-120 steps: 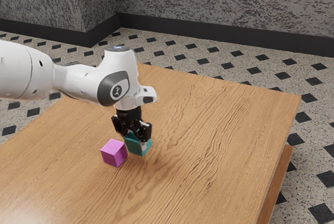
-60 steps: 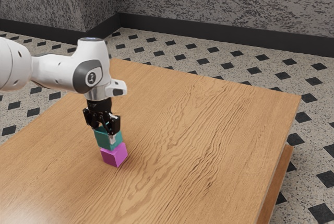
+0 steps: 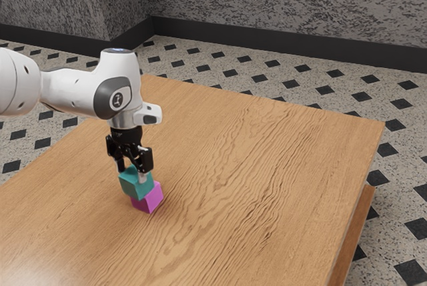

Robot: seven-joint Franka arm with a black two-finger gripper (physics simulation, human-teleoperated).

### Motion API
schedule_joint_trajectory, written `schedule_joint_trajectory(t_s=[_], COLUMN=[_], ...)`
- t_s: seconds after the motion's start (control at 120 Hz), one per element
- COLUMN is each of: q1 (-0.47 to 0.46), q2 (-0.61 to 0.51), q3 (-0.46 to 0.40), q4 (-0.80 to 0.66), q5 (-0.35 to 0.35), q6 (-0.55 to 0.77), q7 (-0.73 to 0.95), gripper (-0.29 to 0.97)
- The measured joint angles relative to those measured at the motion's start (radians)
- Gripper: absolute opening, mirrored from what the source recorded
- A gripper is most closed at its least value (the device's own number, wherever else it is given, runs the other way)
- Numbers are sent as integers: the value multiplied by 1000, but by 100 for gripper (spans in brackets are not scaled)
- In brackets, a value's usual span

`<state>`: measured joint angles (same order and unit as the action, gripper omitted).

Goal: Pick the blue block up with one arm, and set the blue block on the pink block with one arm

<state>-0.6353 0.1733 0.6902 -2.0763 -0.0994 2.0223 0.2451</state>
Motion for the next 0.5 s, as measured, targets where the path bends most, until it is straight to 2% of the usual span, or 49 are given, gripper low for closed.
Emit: schedule_joint_trajectory(t_s=[0.117,0.233,0.358,0.5], q1=[-2,-4,-37,-74], q2=[-12,-35,-42,-38], q3=[1,-4,-6,-3], q4=[53,192,459,662], q5=[7,31,42,82], q6=[-3,-37,-146,-294], q7=[12,22,29,35], gripper=[64,66,67,67])
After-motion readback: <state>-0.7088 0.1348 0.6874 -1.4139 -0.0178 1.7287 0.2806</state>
